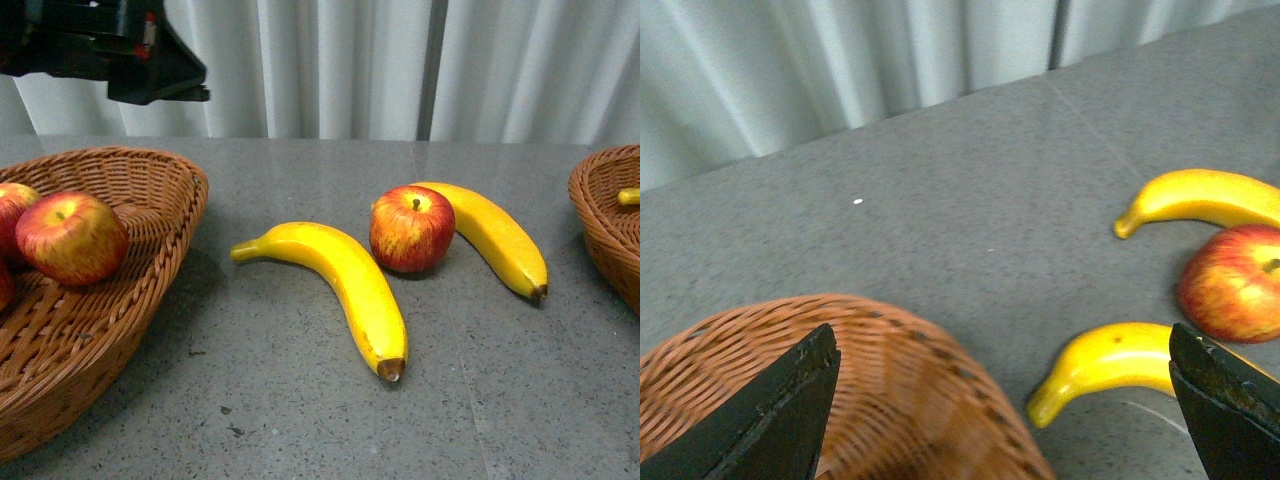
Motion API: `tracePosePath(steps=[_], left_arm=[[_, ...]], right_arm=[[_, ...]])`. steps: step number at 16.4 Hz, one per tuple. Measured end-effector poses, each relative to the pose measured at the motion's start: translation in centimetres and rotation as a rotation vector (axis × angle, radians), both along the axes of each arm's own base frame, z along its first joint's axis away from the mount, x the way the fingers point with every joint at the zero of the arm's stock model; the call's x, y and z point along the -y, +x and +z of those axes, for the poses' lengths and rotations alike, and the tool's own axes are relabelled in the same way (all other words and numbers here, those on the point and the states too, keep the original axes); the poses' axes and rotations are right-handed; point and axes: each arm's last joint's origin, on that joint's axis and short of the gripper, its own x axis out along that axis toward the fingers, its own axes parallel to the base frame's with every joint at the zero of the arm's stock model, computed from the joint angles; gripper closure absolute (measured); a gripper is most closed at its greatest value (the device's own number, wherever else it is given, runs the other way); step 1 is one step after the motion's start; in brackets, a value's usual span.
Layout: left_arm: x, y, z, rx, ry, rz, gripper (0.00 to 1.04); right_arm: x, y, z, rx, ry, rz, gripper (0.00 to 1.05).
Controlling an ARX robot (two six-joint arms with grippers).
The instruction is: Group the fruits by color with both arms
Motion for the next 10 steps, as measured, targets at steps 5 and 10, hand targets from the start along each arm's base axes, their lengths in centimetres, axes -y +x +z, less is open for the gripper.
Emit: tracePosePath(steps=[5, 10], left_arm=[[7.0, 1.7, -2.3, -0.053, 0.042, -0.221, 0.07], [11.0, 3.7, -4.7, -0.089, 0.075, -0.323, 0.07]], right_arm=[[0.0, 0.0, 0.0, 0.000, 0.000, 0.000, 0.07], [0.0, 0.0, 0.0, 0.000, 0.000, 0.000, 0.07]])
